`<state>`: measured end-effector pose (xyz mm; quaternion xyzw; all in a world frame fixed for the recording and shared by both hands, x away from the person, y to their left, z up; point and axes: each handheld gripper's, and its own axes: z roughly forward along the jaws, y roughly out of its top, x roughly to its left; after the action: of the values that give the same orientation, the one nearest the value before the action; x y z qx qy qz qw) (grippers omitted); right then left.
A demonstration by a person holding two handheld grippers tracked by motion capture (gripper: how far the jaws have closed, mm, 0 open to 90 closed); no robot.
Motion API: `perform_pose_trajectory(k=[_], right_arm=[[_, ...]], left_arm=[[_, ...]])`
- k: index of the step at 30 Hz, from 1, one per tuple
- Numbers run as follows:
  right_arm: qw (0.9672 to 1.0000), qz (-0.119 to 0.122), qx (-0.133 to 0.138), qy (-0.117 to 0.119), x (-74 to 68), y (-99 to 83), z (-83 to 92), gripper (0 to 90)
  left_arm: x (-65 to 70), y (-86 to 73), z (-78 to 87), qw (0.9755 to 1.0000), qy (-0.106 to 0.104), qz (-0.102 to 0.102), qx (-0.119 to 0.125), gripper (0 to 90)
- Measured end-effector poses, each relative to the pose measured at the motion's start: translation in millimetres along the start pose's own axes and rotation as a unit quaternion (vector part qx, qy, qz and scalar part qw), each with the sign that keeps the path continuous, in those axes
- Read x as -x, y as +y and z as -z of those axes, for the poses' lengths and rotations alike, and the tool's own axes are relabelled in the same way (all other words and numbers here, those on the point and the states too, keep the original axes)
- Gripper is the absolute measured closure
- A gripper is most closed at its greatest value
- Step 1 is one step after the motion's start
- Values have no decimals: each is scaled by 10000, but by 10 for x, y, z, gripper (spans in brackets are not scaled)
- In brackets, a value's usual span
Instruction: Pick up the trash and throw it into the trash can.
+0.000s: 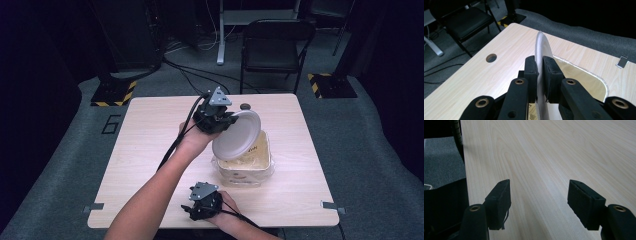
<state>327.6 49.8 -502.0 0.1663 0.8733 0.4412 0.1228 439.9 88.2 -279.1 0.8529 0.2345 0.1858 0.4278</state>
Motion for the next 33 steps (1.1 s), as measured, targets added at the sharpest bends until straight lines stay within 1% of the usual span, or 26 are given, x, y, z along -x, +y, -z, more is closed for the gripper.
perform_pose_trajectory(k=[1, 2, 4, 6, 7, 8, 9, 13, 14, 16, 19, 20, 23, 24, 25, 26, 27, 28, 33], right_arm=[[10000, 58, 13, 18, 1, -1, -7, 342], [10000, 17, 7, -11, -13, -5, -7, 341], [10000, 28, -26, 14, -21, -6, -9, 341], [10000, 82, 0, 3, -21, -7, -15, 341], [10000, 57, -9, -13, -28, -6, -16, 341], [10000, 76, -4, -22, -27, -5, -17, 341], [10000, 94, 10, -13, -23, -5, -17, 341], [10000, 89, 13, -14, -24, -6, -18, 341], [10000, 93, -4, 1, -25, -7, -18, 341], [9999, 116, -4, 39, -29, -8, -20, 341], [9999, 94, -13, 39, -45, -11, -15, 341], [9999, 123, -9, 44, -43, -10, -16, 341], [9999, 137, -13, 43, -40, -10, -20, 341], [9999, 121, -18, -9, -43, -10, -24, 341], [9999, 108, -28, -5, -45, -11, -24, 341], [9999, 123, -37, 50, -46, -13, -21, 341], [9998, 180, -16, 42, -38, -14, -25, 341], [9999, 159, -10, 2, -41, -13, -28, 341], [9999, 106, -24, -12, -51, -14, -18, 341]], left_arm=[[3, -6, -23, 10000, -12, -32, -50, 817], [12, -13, -51, 10000, -27, -22, -68, 817], [27, -25, -102, 9999, -52, -18, -99, 817], [40, -38, -151, 9999, -90, -13, -110, 817], [46, -44, -173, 9998, -100, -28, -145, 817], [56, -52, -199, 9998, -112, -15, -164, 817], [59, -57, -221, 9997, -107, -49, -194, 817], [83, -86, -305, 9996, -158, -16, -225, 816], [87, -93, -322, 9996, -167, -9, -230, 817], [84, -105, -352, 9993, -191, -60, -315, 817], [80, -129, -401, 9991, -192, -31, -369, 817], [76, -136, -416, 9991, -187, -39, -385, 817], [78, -163, -457, 9989, -244, 22, -388, 816], [80, -172, -473, 9989, -251, 13, -406, 816], [84, -183, -491, 9988, -251, 11, -427, 816], [88, -193, -508, 9987, -258, 27, -442, 816], [90, -201, -523, 9985, -268, 33, -474, 816], [90, -209, -537, 9985, -264, 12, -490, 816], [98, -233, -584, 9979, -326, 46, -549, 815]])
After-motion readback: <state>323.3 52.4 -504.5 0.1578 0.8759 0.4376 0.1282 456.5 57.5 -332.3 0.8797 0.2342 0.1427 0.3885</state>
